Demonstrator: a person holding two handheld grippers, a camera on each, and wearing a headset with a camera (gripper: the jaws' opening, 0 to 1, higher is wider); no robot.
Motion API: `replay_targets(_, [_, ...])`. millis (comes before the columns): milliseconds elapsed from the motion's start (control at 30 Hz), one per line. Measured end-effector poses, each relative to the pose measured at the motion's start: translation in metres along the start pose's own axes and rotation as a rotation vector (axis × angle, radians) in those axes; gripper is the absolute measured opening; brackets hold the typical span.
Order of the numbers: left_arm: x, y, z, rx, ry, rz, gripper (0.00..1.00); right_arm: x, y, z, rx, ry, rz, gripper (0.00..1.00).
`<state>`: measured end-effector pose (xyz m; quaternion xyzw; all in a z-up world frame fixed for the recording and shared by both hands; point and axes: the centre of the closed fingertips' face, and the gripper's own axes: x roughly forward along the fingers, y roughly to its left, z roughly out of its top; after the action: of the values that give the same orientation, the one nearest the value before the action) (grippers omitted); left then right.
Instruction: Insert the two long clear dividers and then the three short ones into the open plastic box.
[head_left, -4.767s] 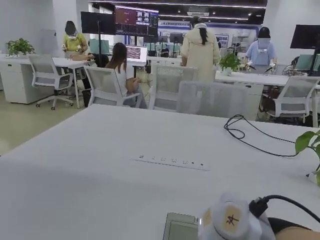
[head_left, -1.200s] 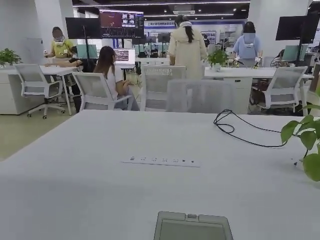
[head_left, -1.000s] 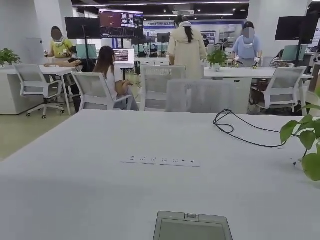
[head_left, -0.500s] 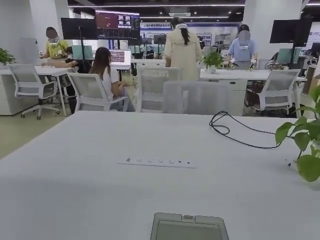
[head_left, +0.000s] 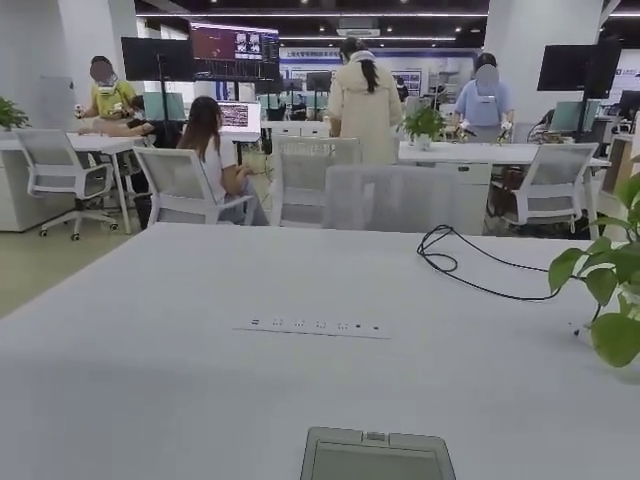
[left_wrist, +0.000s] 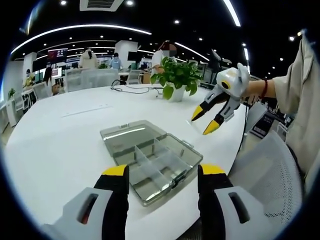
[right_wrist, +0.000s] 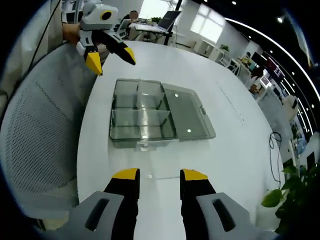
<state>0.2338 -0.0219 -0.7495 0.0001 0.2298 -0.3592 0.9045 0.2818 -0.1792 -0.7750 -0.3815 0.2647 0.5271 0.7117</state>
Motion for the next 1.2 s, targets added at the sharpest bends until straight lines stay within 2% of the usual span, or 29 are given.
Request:
replay_targets(200, [0.001,-0.009,0.005,-0.09,-0.038,-0.038,0.48,0.008,0.01,0.038,-0.046,-0.075,0.01,0.32])
replay_targets(433, [0.002,-0.014,0.009,-0.153,-0.065,-0.065,0.43,0.018,0.026,0.073,-0.09,-0.14,0.041,0.32])
replay_targets(533, [0.002,-0.015,0.013,-0.197,-0.088,-0.078,0.41,0.02,0.028,0.082,-0.103,-0.158,0.044,0.32])
replay_targets(600, [0.001,-0.016,0.017,-0.209,-0.109,-0.083,0.37,0.021,0.03,0.089,-0.112,-0.171,0.045,0.32])
replay_targets(700, [0.001,-0.019,0.021,-0.267,-0.128,-0.109,0.31,0.02,0.032,0.098,-0.118,-0.192,0.043,0.32])
replay_targets(767, [0.0,-0.02,0.023,-0.285,-0.139,-0.116,0.27,0.02,0.035,0.105,-0.128,-0.206,0.044,0.32])
replay_targets(1000, [0.001,-0.024,0.027,-0.314,-0.147,-0.137,0.18,0.018,0.042,0.125,-0.161,-0.253,0.049,0.32])
replay_targets(1133, [0.001,-0.026,0.028,-0.332,-0.149,-0.145,0.05,0.017,0.044,0.13,-0.169,-0.265,0.05,0.32])
replay_targets(1200, [0.0,-0.027,0.03,-0.363,-0.153,-0.156,0.01,0.017,0.044,0.131,-0.175,-0.266,0.046,0.32])
